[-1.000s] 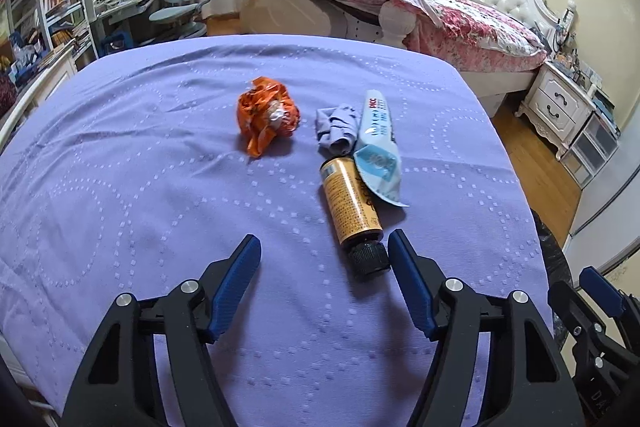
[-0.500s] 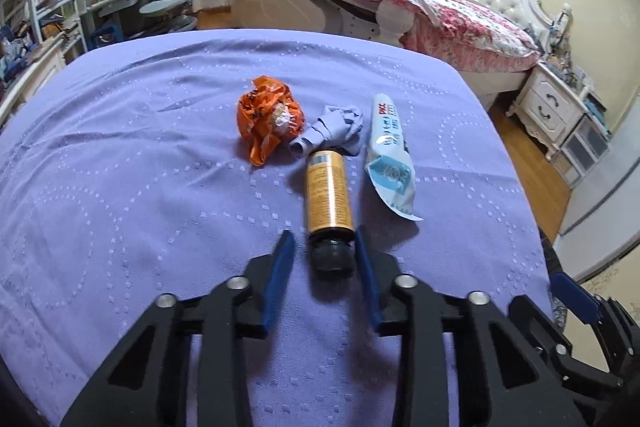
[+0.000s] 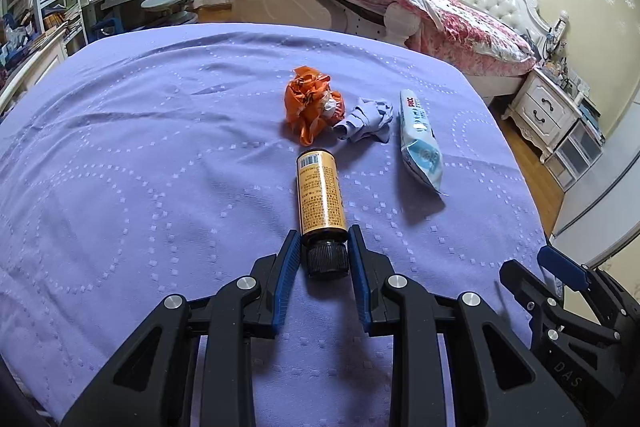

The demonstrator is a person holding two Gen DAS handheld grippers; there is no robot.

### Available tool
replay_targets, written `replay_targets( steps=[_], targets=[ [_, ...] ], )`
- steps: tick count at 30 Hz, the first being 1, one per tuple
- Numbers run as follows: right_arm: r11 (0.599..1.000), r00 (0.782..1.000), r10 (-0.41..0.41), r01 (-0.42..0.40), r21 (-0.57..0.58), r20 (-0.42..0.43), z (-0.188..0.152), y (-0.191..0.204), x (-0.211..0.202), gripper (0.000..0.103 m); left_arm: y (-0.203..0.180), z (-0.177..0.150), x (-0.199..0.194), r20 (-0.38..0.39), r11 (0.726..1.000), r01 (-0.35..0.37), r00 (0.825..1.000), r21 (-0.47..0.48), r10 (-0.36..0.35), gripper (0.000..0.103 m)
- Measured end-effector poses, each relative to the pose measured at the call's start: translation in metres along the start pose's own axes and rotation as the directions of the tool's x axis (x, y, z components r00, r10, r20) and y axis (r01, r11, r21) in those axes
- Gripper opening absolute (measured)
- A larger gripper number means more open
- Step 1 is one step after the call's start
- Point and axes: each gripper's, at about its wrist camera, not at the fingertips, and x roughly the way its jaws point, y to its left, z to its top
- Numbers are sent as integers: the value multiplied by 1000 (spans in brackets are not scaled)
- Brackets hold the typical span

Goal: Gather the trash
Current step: 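Grasp the amber bottle with the left tool while the right tool grasps the white toothpaste tube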

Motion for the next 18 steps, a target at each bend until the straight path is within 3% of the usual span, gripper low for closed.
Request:
replay_targets(
  steps=[1, 4, 9, 12, 17, 18],
  targets=[
    [1000, 1000, 0, 0, -2, -1, 0, 1, 0, 61, 0, 0, 0, -1, 1000, 0, 1000, 3, 0, 31],
    [1000, 1000, -2, 2, -10, -3, 1, 4, 2, 61, -1, 0, -4, 19, 1000, -5, 1000, 3, 4, 54],
    [1000, 1000, -5, 5, -15, -6, 0, 5, 3, 63, -2, 6, -1, 33, 1000, -19, 999, 13, 18, 57],
    [1000, 1000, -5, 5, -16, -7, 1, 6, 4, 65, 2, 11, 7, 21, 1000, -27, 999, 6, 27, 55],
    [1000, 1000, 0, 0, -23, -8, 2, 11, 6, 66, 5, 14, 12, 5, 999, -26, 1000, 21, 26, 28],
    [1000, 1000, 2, -3, -26, -8, 3, 13, 7, 66, 5, 13, 12, 4, 999, -27, 1000, 32, 27, 28]
  ],
)
